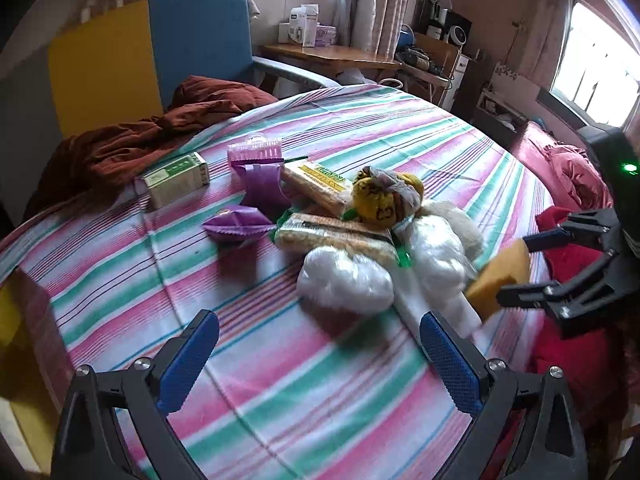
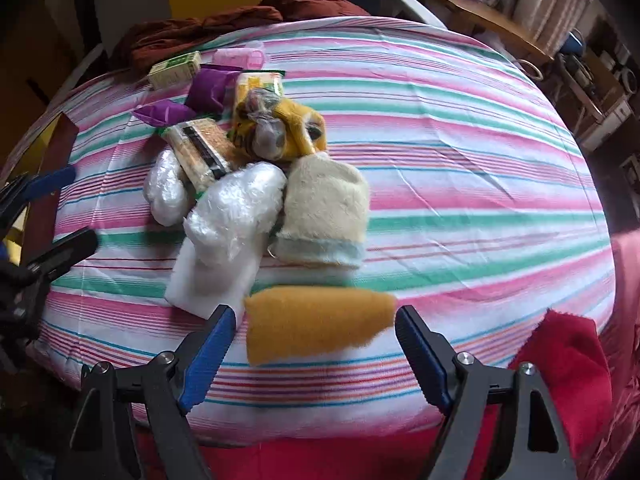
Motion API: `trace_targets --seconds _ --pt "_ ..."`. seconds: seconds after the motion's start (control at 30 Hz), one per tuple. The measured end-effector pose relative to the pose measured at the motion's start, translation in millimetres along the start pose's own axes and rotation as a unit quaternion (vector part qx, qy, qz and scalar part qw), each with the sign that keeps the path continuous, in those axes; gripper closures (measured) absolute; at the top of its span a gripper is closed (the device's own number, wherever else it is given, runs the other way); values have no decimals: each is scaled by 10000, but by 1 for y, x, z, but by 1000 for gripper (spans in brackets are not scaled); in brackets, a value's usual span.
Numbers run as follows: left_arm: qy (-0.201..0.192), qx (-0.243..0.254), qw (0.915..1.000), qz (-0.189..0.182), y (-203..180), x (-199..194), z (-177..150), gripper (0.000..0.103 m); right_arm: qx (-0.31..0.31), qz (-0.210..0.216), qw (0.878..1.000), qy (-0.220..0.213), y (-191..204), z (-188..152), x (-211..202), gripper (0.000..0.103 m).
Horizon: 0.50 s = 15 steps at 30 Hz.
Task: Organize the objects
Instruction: 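Move both tools back over the pile of items, then grasp the orange sponge with the right tool while the left tool grasps the plastic-wrapped bag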
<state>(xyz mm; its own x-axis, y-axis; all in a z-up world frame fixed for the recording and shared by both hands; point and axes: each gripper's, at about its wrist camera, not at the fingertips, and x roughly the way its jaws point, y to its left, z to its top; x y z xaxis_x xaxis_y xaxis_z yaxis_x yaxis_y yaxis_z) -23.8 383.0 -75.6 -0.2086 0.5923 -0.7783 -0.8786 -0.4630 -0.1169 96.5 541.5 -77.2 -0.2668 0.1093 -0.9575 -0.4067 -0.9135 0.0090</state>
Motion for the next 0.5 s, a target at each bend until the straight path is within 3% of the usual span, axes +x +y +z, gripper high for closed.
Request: trace_targets --seconds 0.2,0.33,0.43,0.5 --pt "81 95 9998 -156 -2 23 10 2 222 86 9996 146 -6 2 6 31" --pt "174 29 9996 -239 -1 42 17 4 313 71 9993 180 -8 4 8 32" --pt "265 -58 9991 -325 0 53 20 17 314 58 9993 192 -7 5 9 34" --pt "420 -173 9980 -431 3 61 19 35 287 19 9994 192 -6 6 9 35"
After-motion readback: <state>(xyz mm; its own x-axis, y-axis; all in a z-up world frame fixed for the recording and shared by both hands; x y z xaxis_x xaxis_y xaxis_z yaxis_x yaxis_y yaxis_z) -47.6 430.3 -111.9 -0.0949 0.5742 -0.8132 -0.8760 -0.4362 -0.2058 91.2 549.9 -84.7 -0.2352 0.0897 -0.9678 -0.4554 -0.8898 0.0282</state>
